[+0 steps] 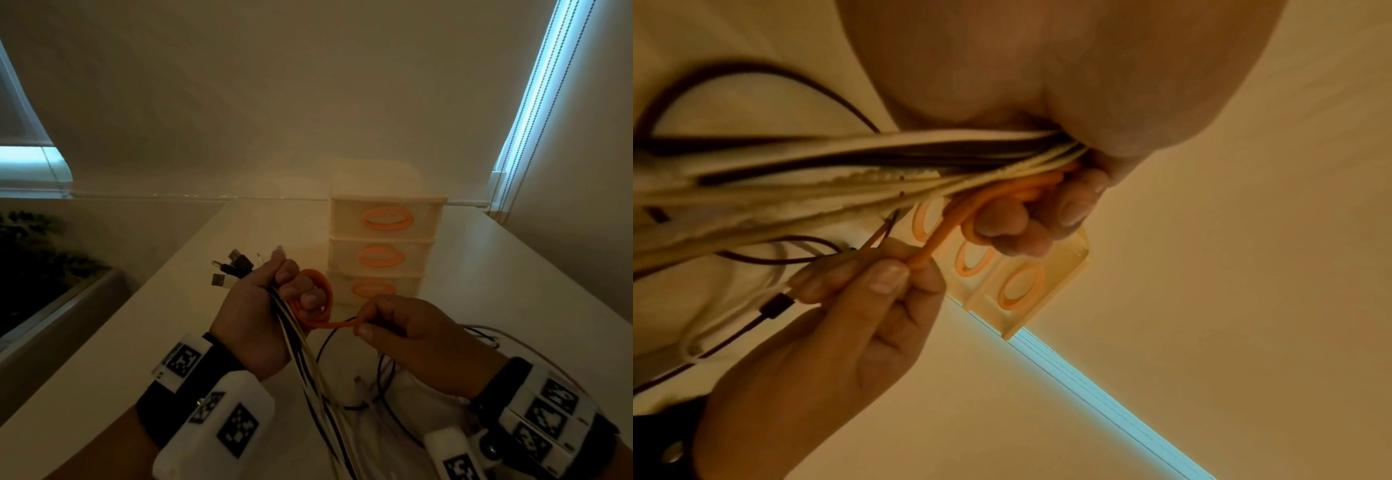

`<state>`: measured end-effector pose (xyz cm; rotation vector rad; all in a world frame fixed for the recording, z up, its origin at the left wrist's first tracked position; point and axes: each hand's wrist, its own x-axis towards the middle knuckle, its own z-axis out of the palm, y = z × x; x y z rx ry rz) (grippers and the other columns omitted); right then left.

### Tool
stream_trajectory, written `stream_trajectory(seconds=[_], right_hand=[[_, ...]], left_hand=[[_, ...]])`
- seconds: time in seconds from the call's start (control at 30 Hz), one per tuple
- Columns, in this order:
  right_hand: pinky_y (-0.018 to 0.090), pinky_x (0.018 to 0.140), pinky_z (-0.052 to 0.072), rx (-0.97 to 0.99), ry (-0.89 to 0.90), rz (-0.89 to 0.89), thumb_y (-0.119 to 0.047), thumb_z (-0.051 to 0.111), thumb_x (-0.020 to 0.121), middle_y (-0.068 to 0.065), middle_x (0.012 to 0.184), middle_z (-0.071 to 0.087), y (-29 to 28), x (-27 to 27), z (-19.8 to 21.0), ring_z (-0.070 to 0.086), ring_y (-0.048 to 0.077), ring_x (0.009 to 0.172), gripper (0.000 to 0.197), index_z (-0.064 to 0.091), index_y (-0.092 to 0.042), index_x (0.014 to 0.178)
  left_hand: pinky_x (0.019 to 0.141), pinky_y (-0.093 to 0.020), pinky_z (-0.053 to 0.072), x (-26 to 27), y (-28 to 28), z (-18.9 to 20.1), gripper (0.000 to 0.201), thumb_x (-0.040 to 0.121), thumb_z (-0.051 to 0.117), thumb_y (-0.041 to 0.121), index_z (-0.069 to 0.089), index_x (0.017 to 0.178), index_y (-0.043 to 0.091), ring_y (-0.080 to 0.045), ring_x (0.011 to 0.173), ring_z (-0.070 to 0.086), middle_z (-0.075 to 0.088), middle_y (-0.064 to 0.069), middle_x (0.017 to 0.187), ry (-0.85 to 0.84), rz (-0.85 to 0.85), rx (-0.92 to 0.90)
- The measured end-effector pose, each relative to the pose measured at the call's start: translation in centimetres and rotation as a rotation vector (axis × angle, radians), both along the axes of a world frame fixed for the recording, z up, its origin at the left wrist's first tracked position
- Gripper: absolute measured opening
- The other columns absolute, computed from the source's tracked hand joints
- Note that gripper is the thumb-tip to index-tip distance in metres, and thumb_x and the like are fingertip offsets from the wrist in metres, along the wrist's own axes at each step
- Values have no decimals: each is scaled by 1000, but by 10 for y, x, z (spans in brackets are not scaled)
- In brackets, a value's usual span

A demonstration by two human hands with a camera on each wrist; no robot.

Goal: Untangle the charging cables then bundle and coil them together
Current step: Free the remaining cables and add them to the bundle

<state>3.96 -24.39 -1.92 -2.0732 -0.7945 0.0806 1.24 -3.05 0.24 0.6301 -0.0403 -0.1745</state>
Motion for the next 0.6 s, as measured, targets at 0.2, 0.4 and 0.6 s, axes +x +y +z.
stream_trajectory(seconds=[0.2, 0.4, 0.6], right_hand=[[27, 59, 47, -146, -53, -77, -50, 61, 89, 2, 65, 62, -3, 0, 1, 55, 9, 58, 34, 68, -21, 74], [24, 60, 45, -131, -112, -174, -39, 51, 98, -30, 68, 59, -5, 1, 5, 54, 4, 59, 22, 57, -26, 80], [19, 52, 36, -40, -260, -348, -50, 58, 91, -8, 55, 54, 2, 8, 0, 51, 7, 54, 41, 61, -18, 66]], left_hand=[[52, -23, 36, -1, 7, 1, 44, 102, 37, 40, 41, 64, 18, -16, 51, 45, 36, 3, 52, -81, -47, -49], [50, -22, 38, 1, 23, 0, 41, 100, 40, 39, 43, 66, 18, -15, 53, 46, 38, 4, 53, -141, -89, -59], [48, -22, 33, -3, 18, -2, 41, 101, 41, 38, 44, 66, 17, -15, 51, 46, 38, 3, 53, -143, -196, 18]])
